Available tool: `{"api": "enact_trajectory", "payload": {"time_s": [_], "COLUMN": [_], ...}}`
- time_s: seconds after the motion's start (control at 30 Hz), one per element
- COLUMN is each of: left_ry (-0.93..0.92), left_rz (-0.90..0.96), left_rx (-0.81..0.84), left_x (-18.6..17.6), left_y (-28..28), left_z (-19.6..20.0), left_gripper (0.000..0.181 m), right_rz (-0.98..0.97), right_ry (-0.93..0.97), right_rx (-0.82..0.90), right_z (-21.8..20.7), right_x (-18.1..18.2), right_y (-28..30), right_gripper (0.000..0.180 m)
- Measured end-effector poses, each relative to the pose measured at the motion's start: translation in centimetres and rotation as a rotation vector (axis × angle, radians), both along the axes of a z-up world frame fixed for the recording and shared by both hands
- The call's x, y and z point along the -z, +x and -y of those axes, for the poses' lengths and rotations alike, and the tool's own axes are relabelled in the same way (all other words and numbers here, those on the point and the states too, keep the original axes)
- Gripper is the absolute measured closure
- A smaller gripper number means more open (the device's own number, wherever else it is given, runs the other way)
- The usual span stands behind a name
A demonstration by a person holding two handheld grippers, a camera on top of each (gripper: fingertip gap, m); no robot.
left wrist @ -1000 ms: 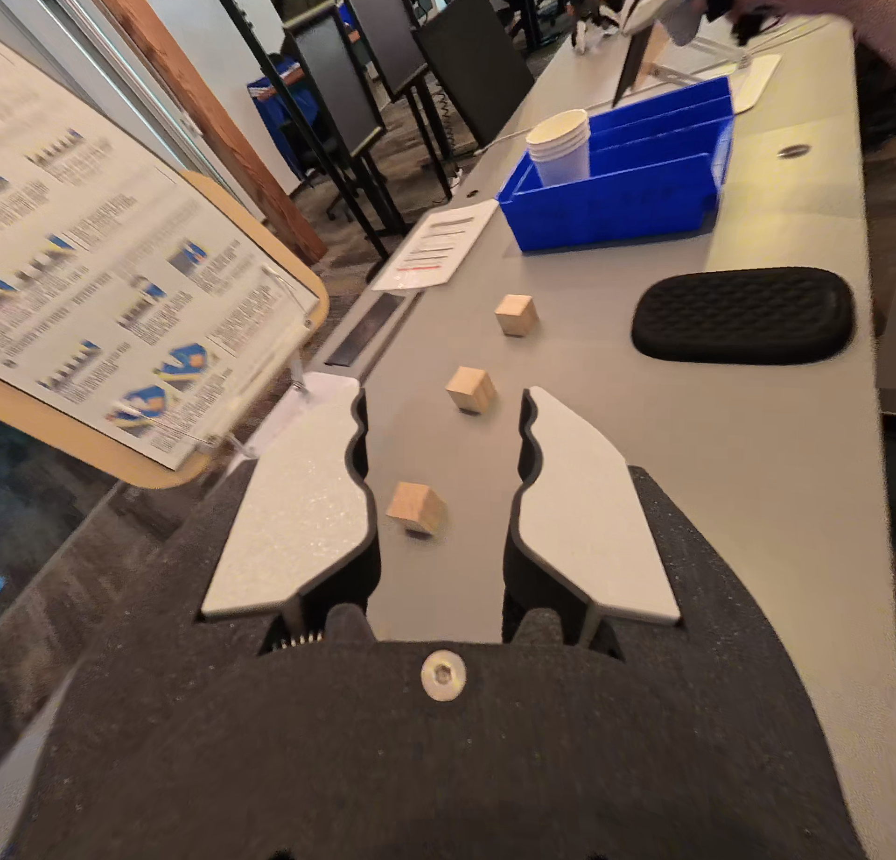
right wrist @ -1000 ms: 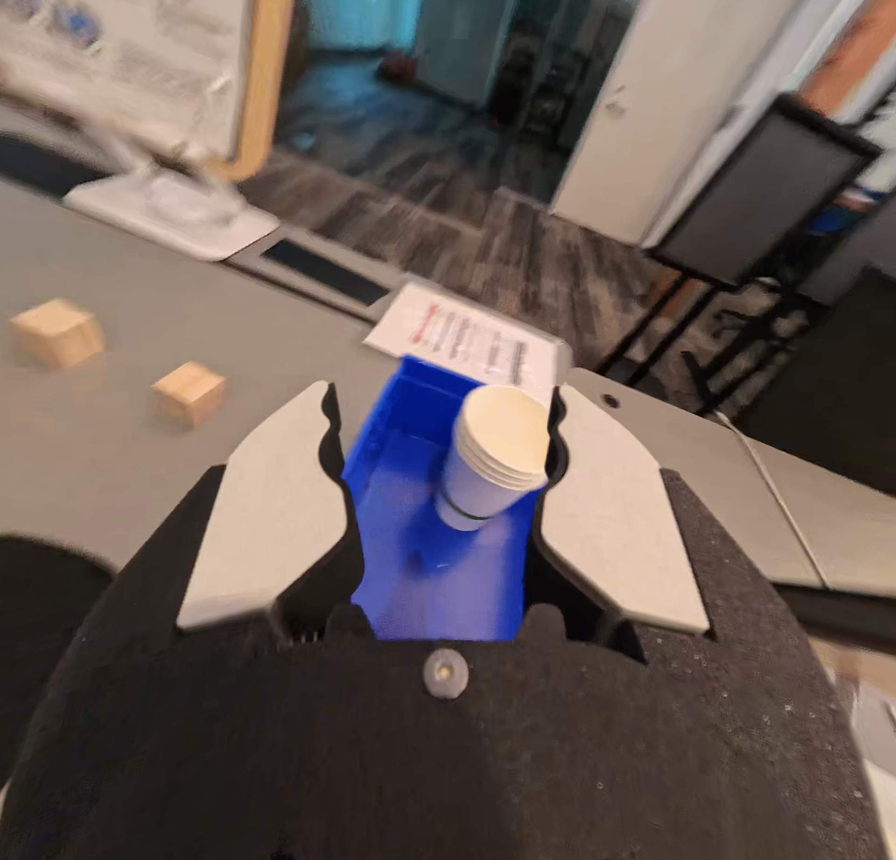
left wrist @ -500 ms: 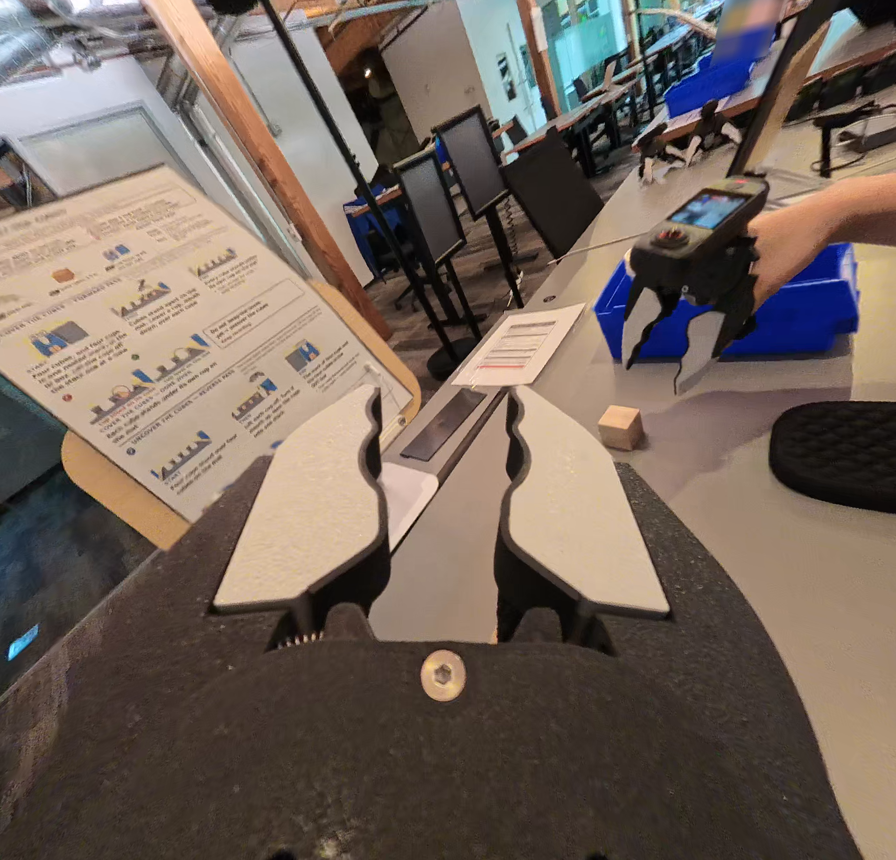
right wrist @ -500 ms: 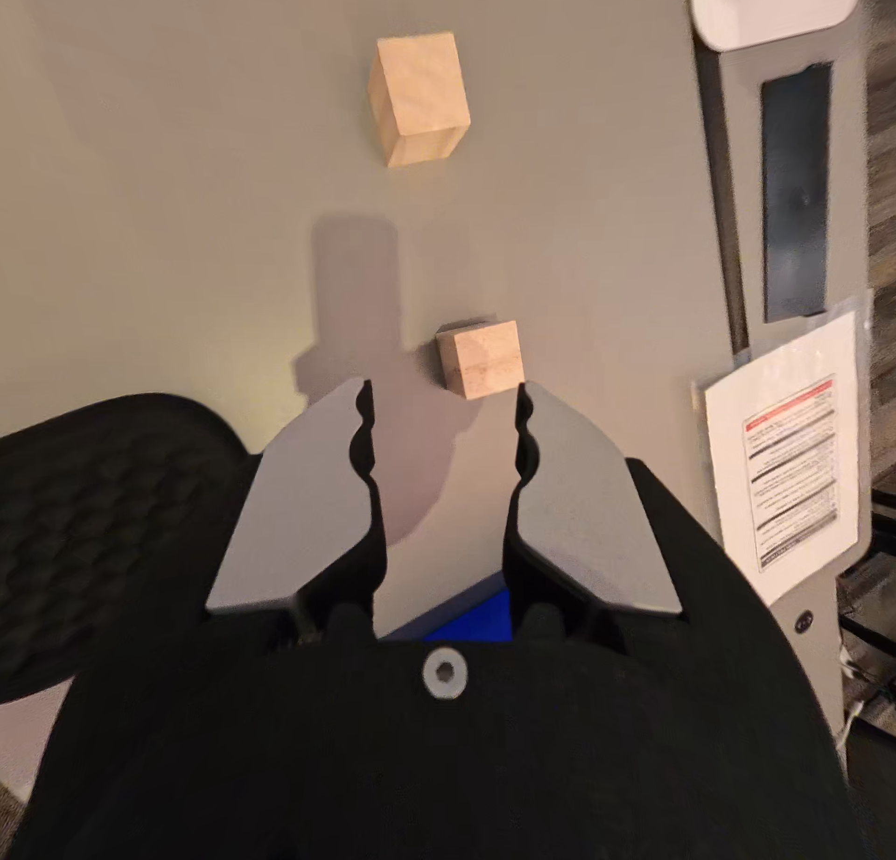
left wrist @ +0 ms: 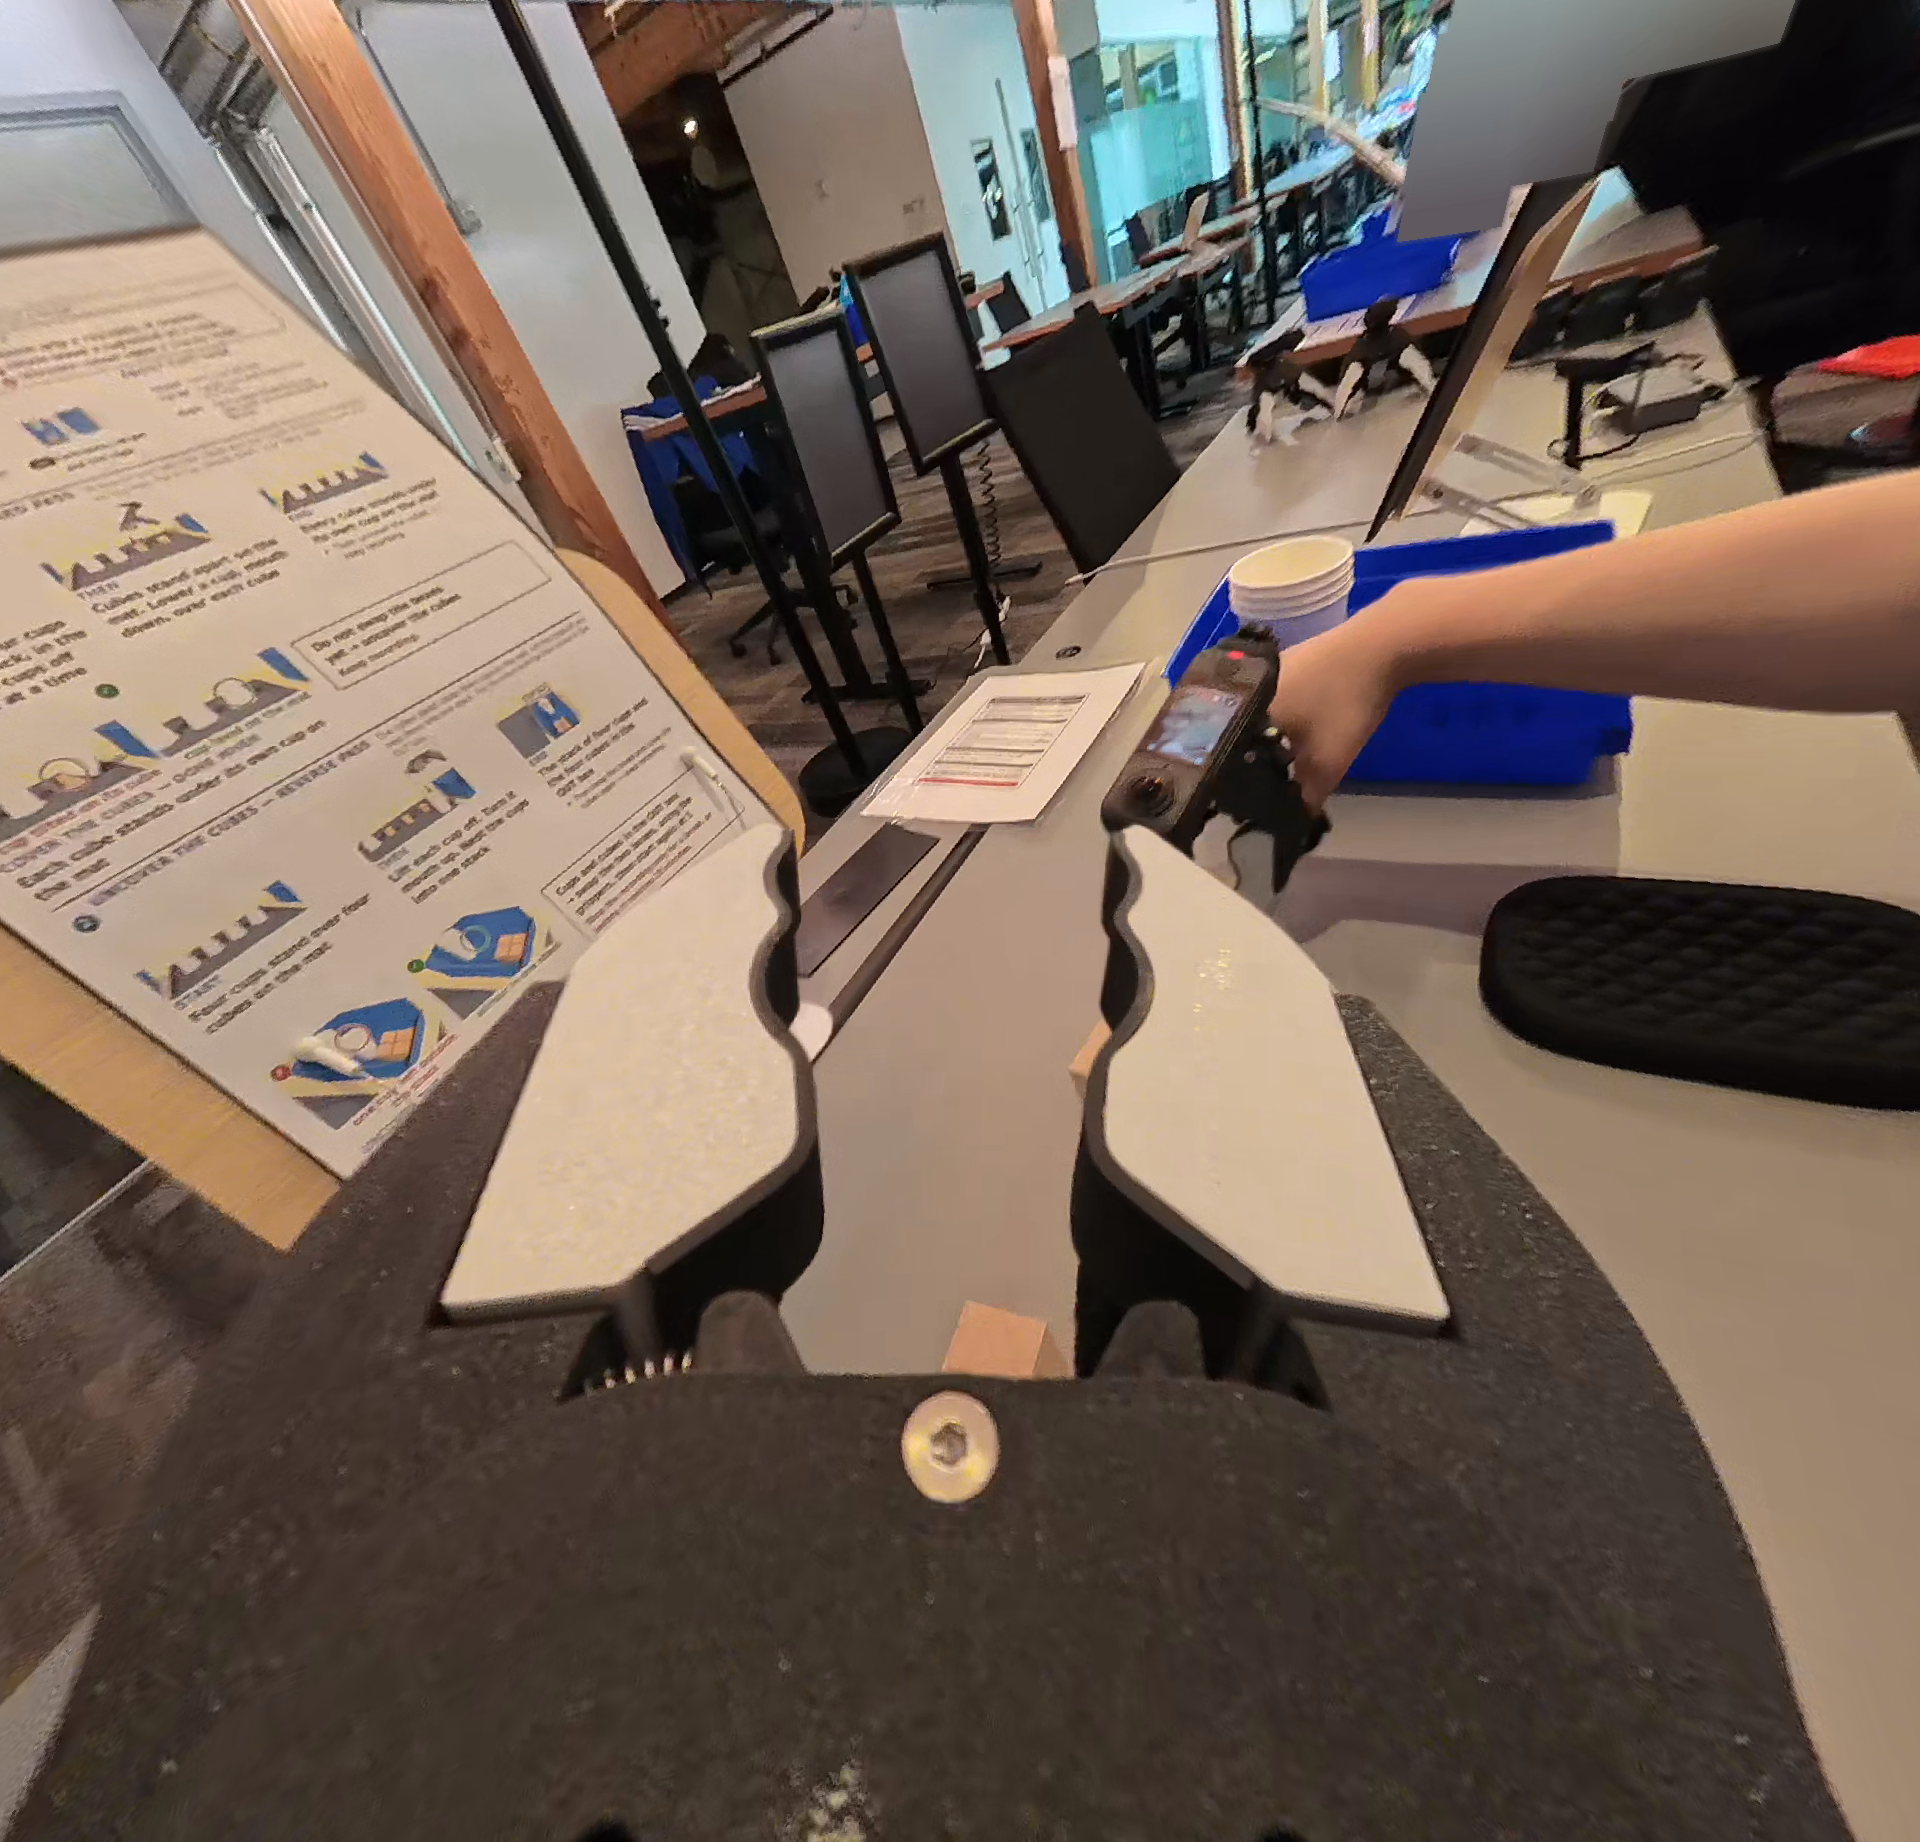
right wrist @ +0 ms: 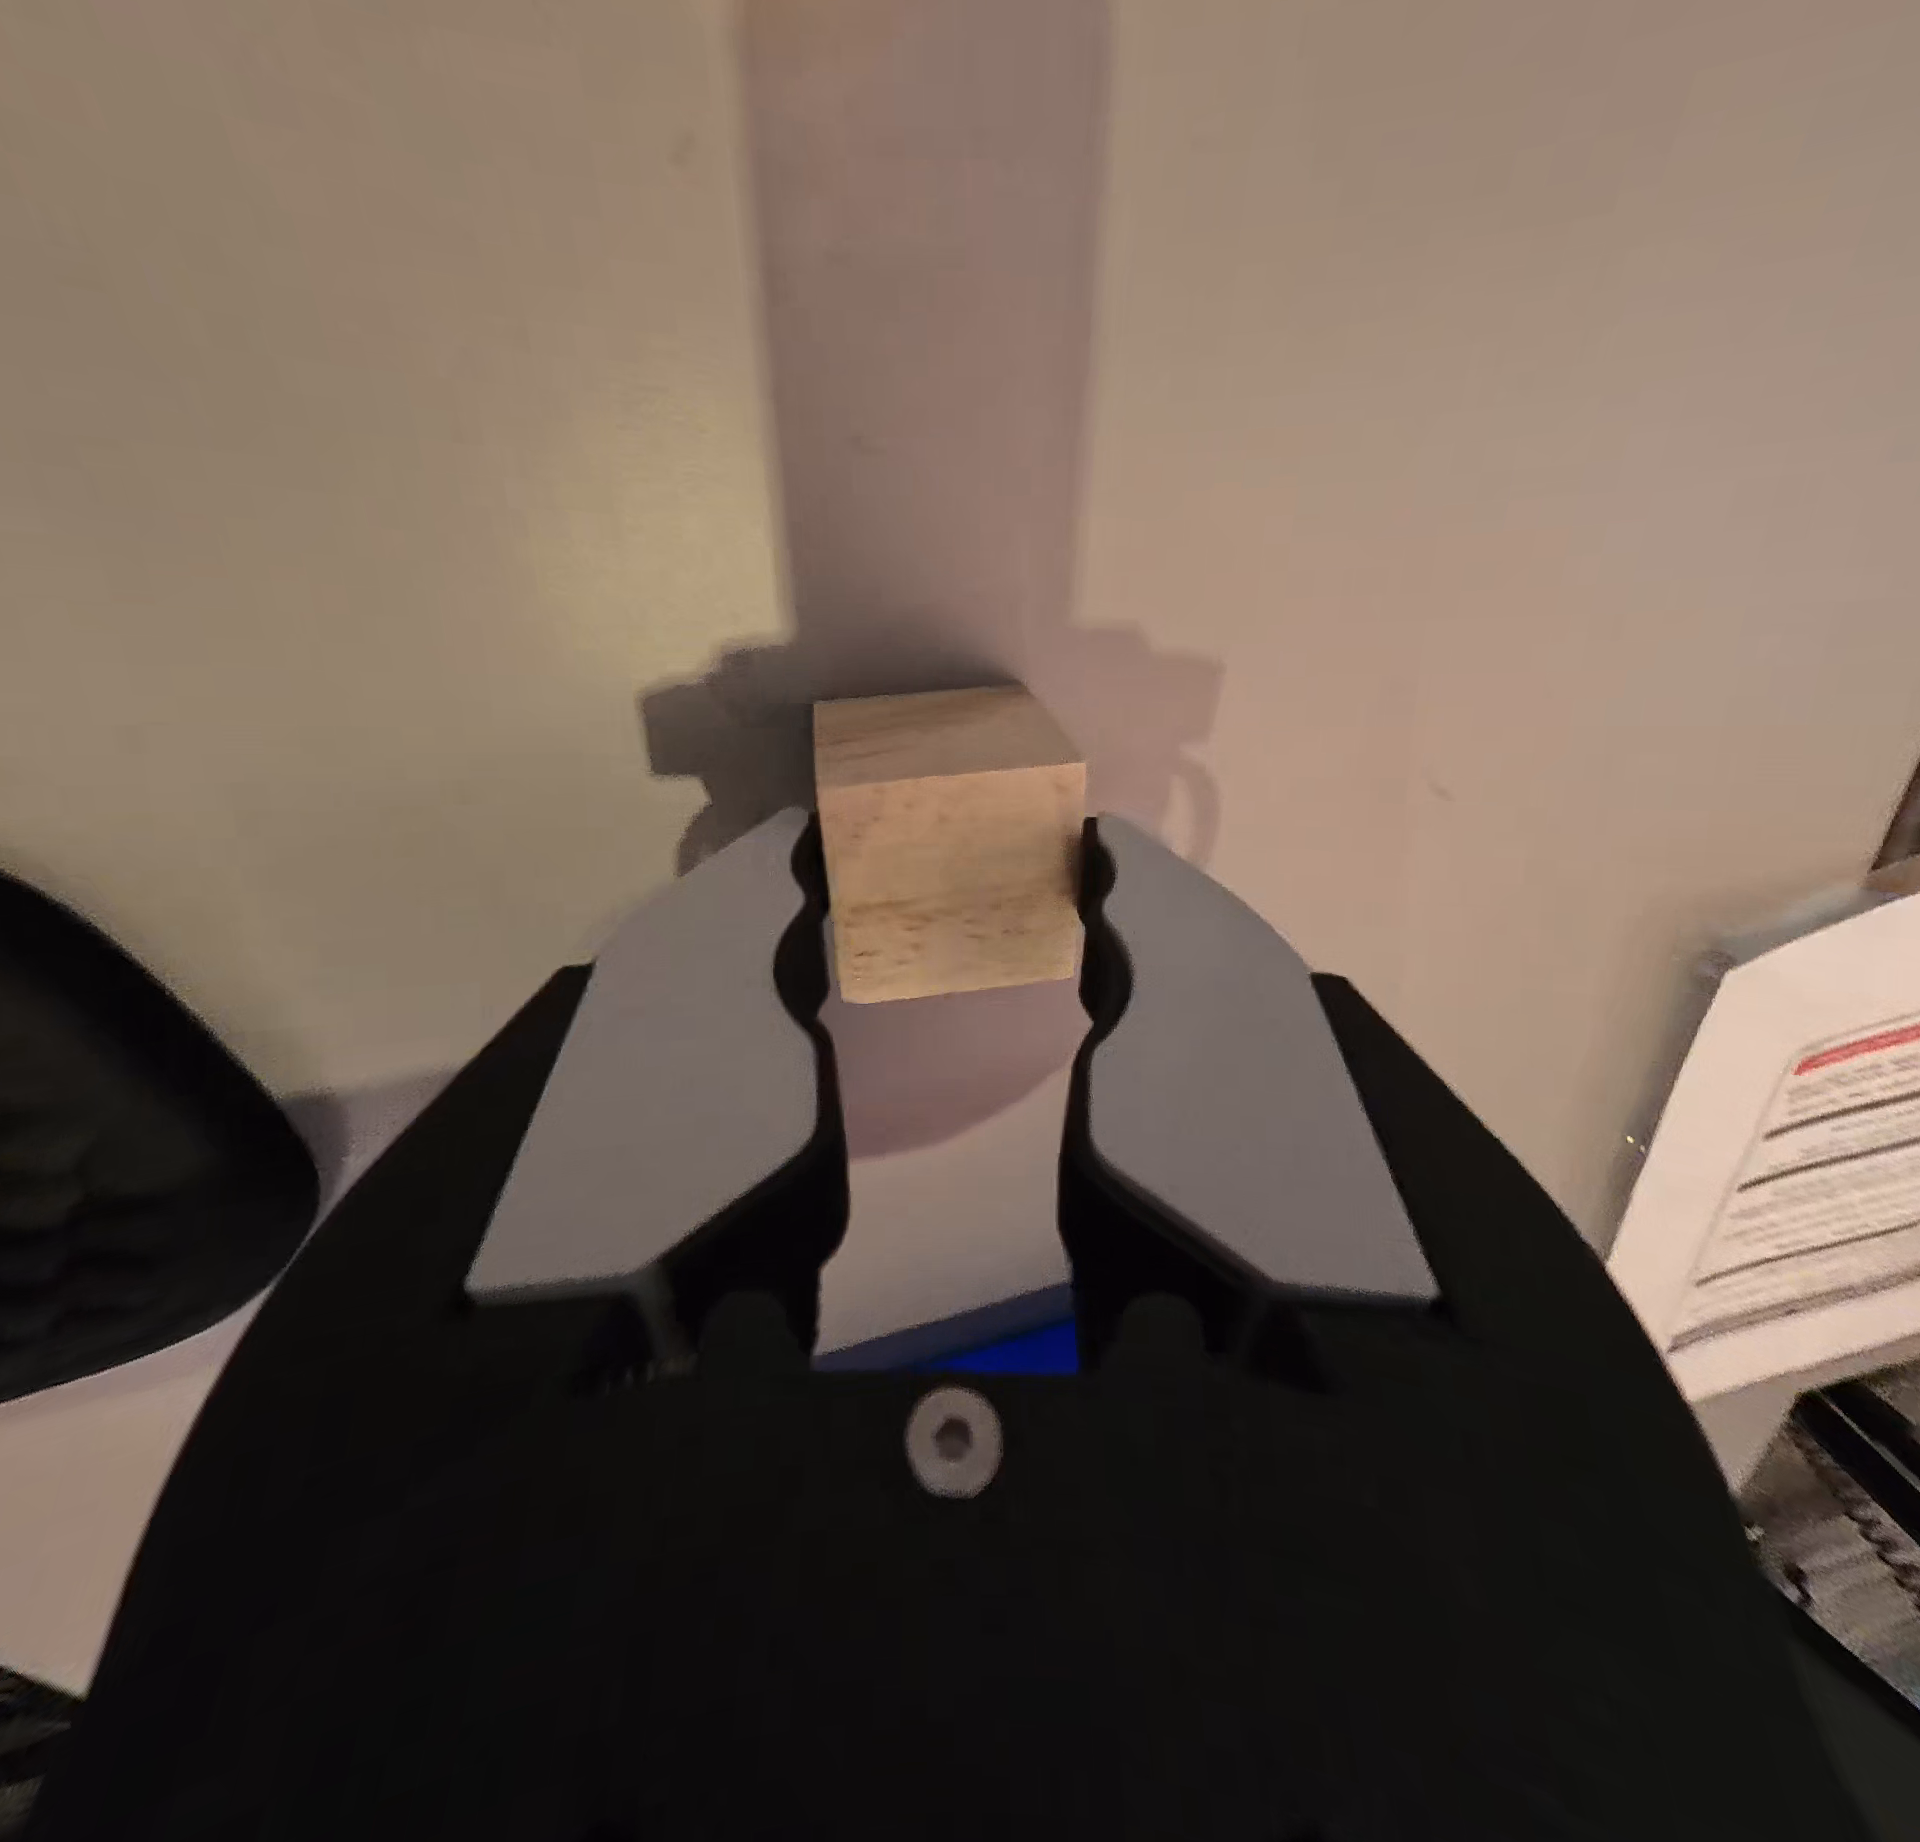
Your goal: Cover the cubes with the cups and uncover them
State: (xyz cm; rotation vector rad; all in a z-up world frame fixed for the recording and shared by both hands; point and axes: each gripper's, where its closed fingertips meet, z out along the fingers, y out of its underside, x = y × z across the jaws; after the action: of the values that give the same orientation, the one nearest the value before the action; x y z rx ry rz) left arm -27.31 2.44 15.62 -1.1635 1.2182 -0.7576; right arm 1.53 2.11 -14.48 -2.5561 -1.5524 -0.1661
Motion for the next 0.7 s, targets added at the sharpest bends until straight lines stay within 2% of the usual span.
{"api": "enact_trajectory", "payload": {"time_s": [0.17,0.23,0.33,0.4,0.47,0.57,0.7], "left_ry": [-0.007,-0.01,-0.025,-0.029,-0.023,-0.023,-0.027], "left_rz": [0.009,0.024,0.034,0.027,0.015,0.002,0.006], "left_rx": [0.006,-0.004,0.012,0.003,-0.016,-0.05,-0.05], "left_x": [0.0,-0.3,-0.4,-0.2,-0.1,0.0,-0.2], "left_y": [-0.2,-0.4,-0.4,-0.3,-0.1,0.0,0.1], "left_z": [-0.1,-0.3,-0.1,-0.3,-0.4,-0.8,-0.3], "left_gripper": [0.125,0.126,0.126,0.127,0.127,0.127,0.127], "right_rz": [-0.07,-0.078,-0.099,-0.08,-0.048,-0.019,0.063], "right_ry": [0.052,0.128,0.264,0.318,0.325,0.25,0.187], "right_rx": [0.016,0.018,0.08,0.191,0.346,0.609,0.853], "right_z": [0.8,1.6,3.7,6.0,8.6,12.9,16.5], "right_x": [-2.2,-5.3,-11.9,-15.6,-17.2,-16.0,-10.9], "right_y": [-1.3,-1.4,0.5,4.1,9.0,16.2,23.9], "right_gripper": [0.134,0.134,0.134,0.134,0.135,0.134,0.134]}}
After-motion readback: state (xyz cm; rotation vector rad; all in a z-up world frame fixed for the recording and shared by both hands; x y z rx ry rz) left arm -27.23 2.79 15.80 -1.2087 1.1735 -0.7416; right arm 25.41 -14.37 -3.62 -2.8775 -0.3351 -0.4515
